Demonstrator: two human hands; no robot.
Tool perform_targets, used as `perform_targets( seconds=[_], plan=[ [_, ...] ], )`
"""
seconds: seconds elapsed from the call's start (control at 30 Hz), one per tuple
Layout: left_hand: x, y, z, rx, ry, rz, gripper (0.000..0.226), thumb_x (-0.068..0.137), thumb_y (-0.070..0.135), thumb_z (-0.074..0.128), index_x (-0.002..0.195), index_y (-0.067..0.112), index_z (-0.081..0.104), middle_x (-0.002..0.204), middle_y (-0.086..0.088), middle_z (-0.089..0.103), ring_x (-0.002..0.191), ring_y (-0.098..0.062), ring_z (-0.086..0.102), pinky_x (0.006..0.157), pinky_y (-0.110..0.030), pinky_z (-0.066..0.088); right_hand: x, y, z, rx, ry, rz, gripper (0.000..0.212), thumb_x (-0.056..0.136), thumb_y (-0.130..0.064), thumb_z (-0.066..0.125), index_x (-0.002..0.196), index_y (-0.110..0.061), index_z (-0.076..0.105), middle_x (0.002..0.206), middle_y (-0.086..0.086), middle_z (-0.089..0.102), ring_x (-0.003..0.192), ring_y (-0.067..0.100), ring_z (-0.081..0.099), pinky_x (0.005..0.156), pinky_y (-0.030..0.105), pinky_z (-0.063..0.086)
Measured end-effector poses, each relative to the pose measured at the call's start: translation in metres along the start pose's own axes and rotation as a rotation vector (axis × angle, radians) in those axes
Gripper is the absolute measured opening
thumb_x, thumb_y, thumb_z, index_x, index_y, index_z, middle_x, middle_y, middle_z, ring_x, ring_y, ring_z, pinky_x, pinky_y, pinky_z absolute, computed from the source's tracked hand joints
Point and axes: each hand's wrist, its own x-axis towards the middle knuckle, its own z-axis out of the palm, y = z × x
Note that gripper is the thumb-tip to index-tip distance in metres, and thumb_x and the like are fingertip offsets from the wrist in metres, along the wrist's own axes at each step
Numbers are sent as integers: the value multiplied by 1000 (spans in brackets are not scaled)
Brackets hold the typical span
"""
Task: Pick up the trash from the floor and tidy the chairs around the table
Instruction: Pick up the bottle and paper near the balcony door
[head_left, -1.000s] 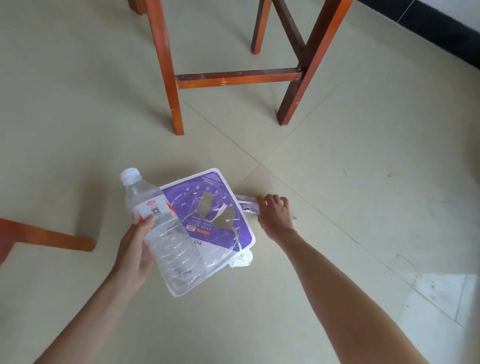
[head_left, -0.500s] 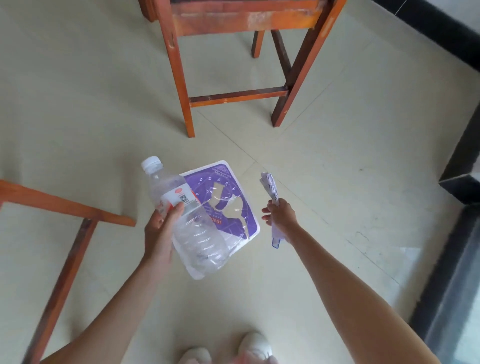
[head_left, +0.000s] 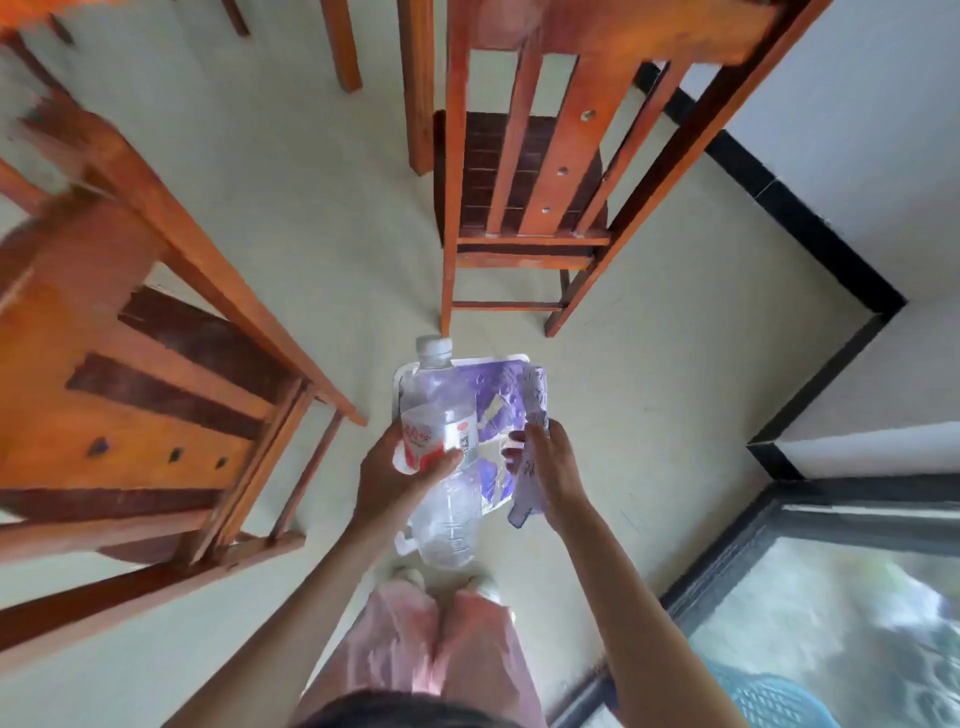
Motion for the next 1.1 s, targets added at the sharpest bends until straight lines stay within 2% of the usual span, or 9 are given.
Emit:
perform_targets(
  seconds=[0.1,0.2,0.33,0.47,0.6,0.7,0.77,0.97,1.1],
  plan=[
    [-49,34,-18,15,29,55,49,48,53,72,93,40,58,81,18,68,77,8,62,63,-8,46,-48,-21,1,-135,-10,-119,20,74,-26,48,89,-13,50,82,3,59,64,18,58,63,31,45],
    [-92,49,-31,38,90,86,64,43,63,71,100,44,52,97,25,62,88,13,59,70,-6,48,-74,-32,1,-215,-35,-176,16,81,-20,49,95,-12,50,81,-2,61,64,17,59,66,33,43],
    [-133,47,-37,105,209,55,106,39,83,62,125,23,46,118,6,60,104,-11,58,93,-31,49,-98,-34,4,-297,-184,-220,10,86,-17,51,94,-13,51,82,0,63,65,18,59,64,33,44],
    [-169,37,-25,73,424,-51,71,53,53,81,112,31,47,106,15,60,89,-3,60,88,-23,50,-100,-22,10,-515,-360,-232,6,90,-18,47,93,-21,51,86,2,64,66,17,62,69,38,46],
    [-214,21,-1,-135,649,-146,53,54,57,78,98,40,52,89,27,64,80,15,61,60,-3,48,-103,-17,21,-751,-539,-224,11,90,-17,46,100,-19,51,89,2,64,71,18,65,70,36,47],
    [-256,11,14,-263,897,-198,59,45,71,72,92,39,58,83,26,71,79,0,68,65,-21,56,-117,-9,32,-902,-707,-245,8,89,-14,46,94,-18,52,89,0,64,70,16,65,66,32,46],
    [-287,5,20,-341,1048,-218,57,47,65,74,91,32,62,86,18,73,77,-8,70,71,-36,58,-130,3,40,-964,-797,-247,8,89,-13,46,88,-19,52,88,1,63,68,16,64,62,29,45],
    [-368,-13,35,-493,1431,-327,59,42,67,73,84,26,64,78,0,74,76,-18,69,76,-50,55,-177,64,61,-1151,-1042,-180,14,92,-16,42,99,-20,53,88,1,62,69,18,62,62,27,44],
    [-402,-24,34,-566,1582,-388,55,44,63,72,85,28,63,80,1,74,79,-18,68,77,-48,55,-205,101,81,-1248,-1149,-154,12,90,-17,44,94,-23,53,87,-1,63,68,17,62,65,28,44]
  ],
)
